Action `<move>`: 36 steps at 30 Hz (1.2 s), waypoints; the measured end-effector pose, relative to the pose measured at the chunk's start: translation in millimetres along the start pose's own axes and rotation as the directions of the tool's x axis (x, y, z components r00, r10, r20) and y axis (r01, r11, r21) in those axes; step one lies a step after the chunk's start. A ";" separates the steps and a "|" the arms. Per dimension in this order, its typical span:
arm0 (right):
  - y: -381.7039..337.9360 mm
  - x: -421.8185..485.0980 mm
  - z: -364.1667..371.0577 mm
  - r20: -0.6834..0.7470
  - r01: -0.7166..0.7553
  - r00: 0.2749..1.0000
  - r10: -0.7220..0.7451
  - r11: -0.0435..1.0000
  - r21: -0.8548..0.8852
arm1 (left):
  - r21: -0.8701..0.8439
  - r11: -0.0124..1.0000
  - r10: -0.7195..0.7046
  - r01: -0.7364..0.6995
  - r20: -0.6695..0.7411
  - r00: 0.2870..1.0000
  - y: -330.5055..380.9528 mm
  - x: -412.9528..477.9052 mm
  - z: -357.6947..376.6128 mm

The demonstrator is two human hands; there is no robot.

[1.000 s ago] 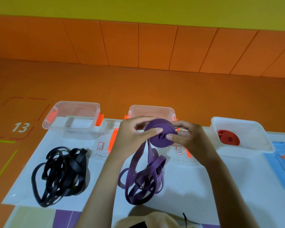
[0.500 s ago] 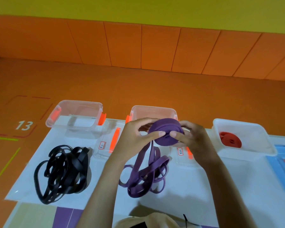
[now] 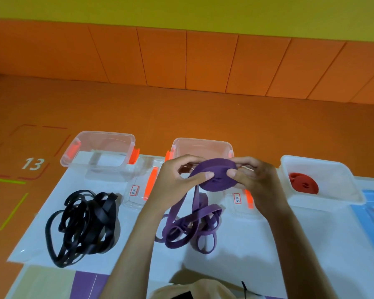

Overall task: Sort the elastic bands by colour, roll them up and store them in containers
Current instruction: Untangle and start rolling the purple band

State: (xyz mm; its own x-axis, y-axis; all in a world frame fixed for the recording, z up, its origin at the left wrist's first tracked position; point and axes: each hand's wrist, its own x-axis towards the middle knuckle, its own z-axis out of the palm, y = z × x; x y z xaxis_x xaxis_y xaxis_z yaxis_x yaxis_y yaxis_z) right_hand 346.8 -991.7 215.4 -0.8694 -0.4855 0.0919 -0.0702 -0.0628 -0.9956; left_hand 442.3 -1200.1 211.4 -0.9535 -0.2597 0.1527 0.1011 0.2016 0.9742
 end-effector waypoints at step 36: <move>7.3 -11.6 3.6 0.174 -0.099 0.979 0.105 0.994 -0.043 | -0.070 0.996 -0.050 0.054 0.055 0.997 0.0 -9.0 -11.4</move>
State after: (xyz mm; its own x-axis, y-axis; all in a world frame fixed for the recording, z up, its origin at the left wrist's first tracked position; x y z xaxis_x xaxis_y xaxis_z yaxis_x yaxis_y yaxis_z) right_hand 358.1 -989.7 207.2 -0.7732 -0.6340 -0.0115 -0.0045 0.0235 -0.9997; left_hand 454.1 -1208.5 211.9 -0.9717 -0.2168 0.0943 0.0691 0.1211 0.9902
